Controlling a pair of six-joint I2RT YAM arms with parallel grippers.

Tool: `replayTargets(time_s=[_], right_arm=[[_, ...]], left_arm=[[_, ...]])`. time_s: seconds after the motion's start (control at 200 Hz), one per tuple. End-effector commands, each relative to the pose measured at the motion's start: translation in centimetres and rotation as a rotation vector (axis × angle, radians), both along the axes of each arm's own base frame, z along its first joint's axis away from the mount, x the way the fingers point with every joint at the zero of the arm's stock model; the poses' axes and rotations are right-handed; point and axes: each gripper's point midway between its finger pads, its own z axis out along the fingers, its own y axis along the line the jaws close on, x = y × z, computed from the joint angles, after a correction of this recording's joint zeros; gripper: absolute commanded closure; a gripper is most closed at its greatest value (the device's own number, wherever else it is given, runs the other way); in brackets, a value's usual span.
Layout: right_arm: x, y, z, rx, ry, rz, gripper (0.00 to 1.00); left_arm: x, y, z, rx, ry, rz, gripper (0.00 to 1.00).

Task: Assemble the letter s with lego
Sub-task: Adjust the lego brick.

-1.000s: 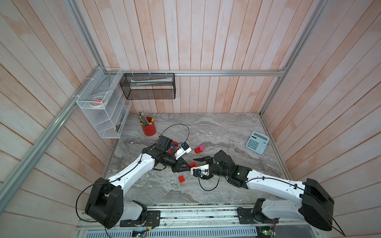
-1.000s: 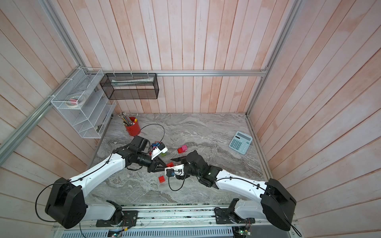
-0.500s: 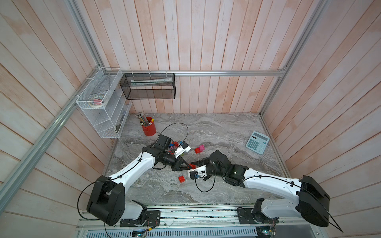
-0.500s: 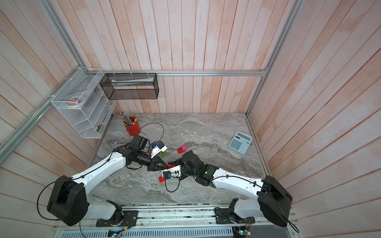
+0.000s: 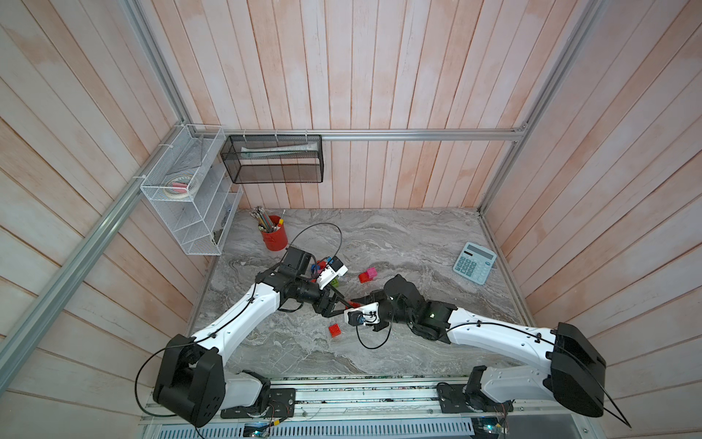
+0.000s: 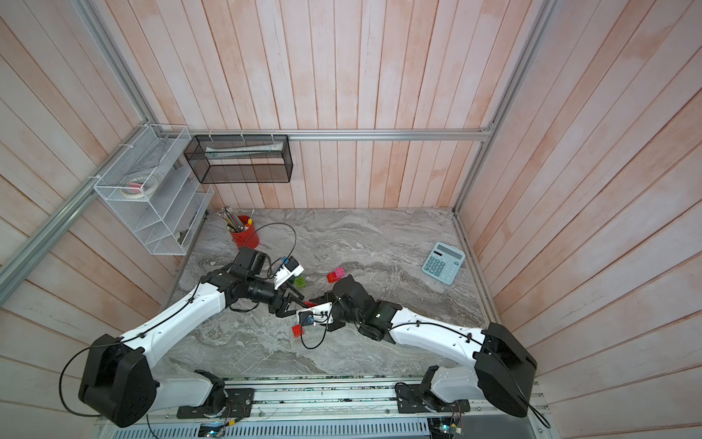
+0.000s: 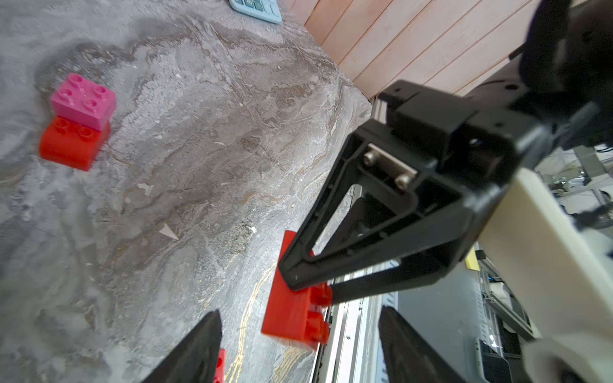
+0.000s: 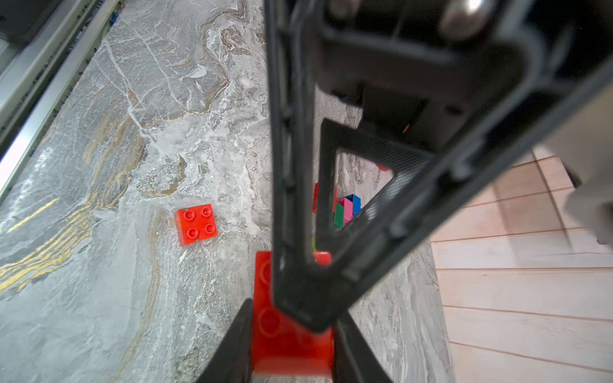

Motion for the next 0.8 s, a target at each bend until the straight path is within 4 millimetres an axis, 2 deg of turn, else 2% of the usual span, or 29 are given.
replayTargets(time_s=[0.0,0.08,0.21,0.37,0.56,0.795], right_arm=[[-1.1,-0.6,-1.9,-0.018,0.136,-0.037,0.74],[-1.6,-0.9,-3.2,-0.032,0.2,-0.054,0.73],[-3.1,-1.3,-5.6,-0.073,0.336,-0.041,0.73],[-3.9,-1.1,-7.2,-0.104,0.484,-0.003,0.74],[-3.8,-1.2,-9.3,-0.189,0.56,0.04,0.74],[-3.0,0.1,-9.9,-0.256,0.612,0.106,0.75]], left_arm=[[1.4,0.7,2.2,-0.018,-0.107,0.064,0.15],[1.6,1.3,2.2,0.001,-0.111,0.098,0.13],[2.7,3.3,0.0,0.11,-0.11,0.212,0.1],[3.4,5.4,-0.3,0.142,-0.127,0.32,0.09],[4.0,7.4,-0.7,0.168,-0.118,0.404,0.09],[5.4,9.8,-0.7,0.169,-0.072,0.537,0.09]])
